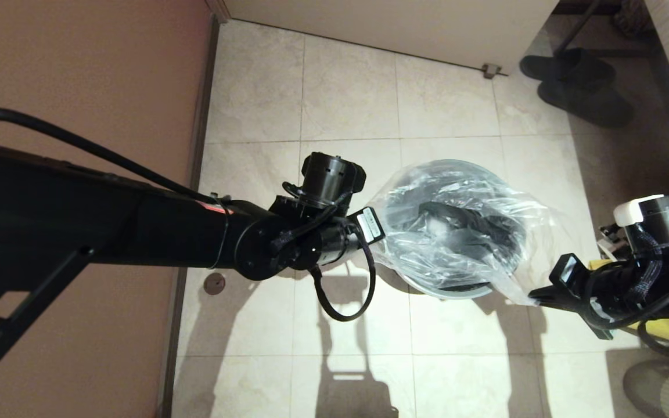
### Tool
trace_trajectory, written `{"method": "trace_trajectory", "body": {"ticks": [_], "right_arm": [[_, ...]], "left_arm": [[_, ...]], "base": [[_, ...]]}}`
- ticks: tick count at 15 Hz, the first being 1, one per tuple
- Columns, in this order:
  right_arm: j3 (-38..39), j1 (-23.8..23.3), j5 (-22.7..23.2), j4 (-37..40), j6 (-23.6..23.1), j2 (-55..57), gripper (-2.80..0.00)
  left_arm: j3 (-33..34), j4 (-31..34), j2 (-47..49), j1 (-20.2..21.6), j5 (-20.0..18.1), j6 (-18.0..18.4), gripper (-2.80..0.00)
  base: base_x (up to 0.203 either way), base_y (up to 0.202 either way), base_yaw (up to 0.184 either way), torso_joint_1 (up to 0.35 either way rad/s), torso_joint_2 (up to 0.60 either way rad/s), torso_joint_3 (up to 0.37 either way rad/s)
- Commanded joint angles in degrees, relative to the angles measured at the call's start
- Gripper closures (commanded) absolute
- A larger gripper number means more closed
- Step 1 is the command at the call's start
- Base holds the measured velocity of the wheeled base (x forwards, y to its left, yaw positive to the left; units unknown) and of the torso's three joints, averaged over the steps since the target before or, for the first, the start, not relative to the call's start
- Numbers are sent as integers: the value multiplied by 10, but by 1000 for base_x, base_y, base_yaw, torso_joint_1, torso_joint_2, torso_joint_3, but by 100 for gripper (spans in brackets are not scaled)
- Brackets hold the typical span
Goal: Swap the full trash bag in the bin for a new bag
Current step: Put the new garbage bag on the trash can
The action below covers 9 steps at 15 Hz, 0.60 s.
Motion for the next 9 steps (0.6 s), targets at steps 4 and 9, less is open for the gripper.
{"method": "trace_trajectory", "body": {"ticks": [4, 9], "right_arm": [[9, -23, 4, -3, -9, 46, 0], [6, -37, 3, -55, -22, 105, 0]], "left_arm": [[12, 0, 17, 7, -1, -2, 0], [8, -2, 44, 18, -6, -1, 0]], "base": [[0, 0, 0, 0, 0, 0], [0, 0, 0, 0, 0, 0]]}}
